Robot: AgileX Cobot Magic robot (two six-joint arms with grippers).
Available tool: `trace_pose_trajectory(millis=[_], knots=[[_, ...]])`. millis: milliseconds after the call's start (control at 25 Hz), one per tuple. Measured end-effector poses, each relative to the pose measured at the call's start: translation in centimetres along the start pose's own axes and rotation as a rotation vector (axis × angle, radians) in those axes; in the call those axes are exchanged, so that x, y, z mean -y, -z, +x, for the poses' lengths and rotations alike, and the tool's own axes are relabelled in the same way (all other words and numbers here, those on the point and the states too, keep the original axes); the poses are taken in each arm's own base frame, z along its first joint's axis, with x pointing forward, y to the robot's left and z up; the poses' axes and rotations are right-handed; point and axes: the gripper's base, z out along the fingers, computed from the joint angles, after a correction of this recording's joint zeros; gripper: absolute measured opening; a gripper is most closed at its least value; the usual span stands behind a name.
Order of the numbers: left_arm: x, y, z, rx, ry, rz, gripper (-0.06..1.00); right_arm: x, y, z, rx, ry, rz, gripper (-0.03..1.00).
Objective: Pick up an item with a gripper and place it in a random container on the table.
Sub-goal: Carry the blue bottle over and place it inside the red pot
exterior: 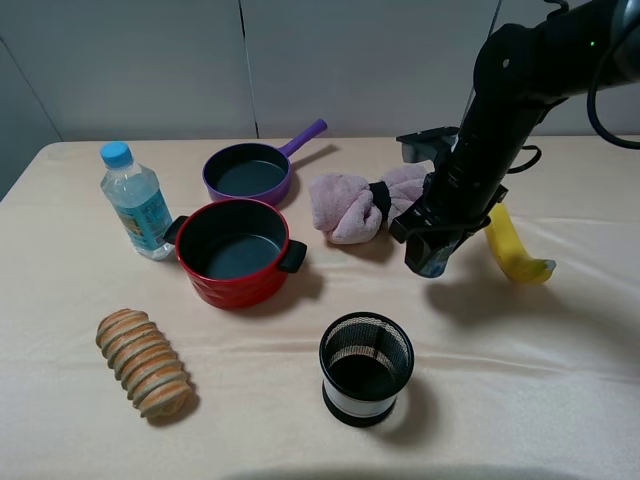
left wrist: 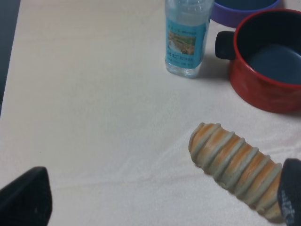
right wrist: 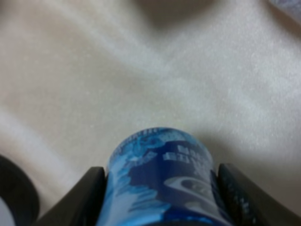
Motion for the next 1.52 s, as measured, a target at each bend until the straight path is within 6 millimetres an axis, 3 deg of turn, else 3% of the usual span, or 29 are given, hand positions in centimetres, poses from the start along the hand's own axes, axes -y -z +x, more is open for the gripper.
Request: trace_pose_trajectory(millis=[200, 720, 1160, 1520], knots=[[0.0, 0.0, 0.0, 0.0, 0.0, 0.0, 0.97, -0.6, 1.7, -1.0, -0.018, 0.023, 0.002, 0.37], [0.0, 0.0, 0.0, 0.0, 0.0, 0.0, 0.97, -6.7, 5.9, -4.0, 0.041, 0.16, 0.067, 0.37], [0.0, 0.0, 0.0, 0.0, 0.0, 0.0, 0.97, -11.5, 8.5, -5.3, 0.145, 0.24, 0.05, 0.37], [0.0, 0.0, 0.0, 0.0, 0.0, 0.0, 0.97, -15.2, 6.9, -8.4, 0.136, 0.317, 0.036, 0.37]])
